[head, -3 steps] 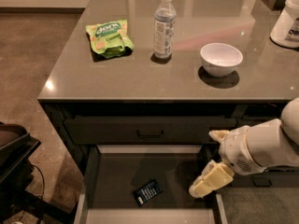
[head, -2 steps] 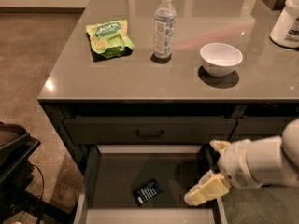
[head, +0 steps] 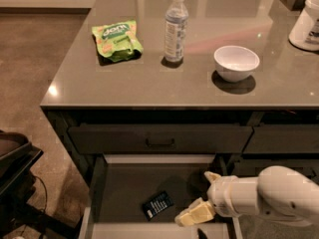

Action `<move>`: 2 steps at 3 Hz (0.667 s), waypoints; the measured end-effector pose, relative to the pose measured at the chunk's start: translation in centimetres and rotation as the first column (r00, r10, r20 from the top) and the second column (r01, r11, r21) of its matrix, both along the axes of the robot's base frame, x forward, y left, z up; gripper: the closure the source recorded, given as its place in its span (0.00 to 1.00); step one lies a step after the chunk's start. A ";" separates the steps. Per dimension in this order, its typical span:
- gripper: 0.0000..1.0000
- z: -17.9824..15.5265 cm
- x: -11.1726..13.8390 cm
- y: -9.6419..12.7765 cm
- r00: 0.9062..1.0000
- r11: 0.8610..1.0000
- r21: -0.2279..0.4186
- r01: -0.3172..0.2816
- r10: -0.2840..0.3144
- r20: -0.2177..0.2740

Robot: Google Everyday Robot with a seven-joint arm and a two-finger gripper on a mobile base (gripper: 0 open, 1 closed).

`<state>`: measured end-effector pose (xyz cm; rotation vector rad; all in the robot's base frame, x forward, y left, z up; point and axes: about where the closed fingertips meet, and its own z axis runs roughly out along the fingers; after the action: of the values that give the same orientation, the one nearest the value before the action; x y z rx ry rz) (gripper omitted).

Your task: Pick rxbar blueberry from middle drawer and place on counter

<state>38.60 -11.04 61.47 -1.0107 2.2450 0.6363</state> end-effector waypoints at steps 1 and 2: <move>0.00 -1.4 0.7 0.2 1.000 1.000 0.016 0.019 -0.019 -0.004; 0.00 -2.3 0.9 -0.3 0.998 0.998 0.009 0.065 -0.065 0.015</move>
Offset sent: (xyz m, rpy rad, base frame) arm 0.0139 -0.0159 -0.0384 -0.0052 -0.0497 -0.1550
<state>39.53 -11.34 59.20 -0.9313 2.2505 0.6071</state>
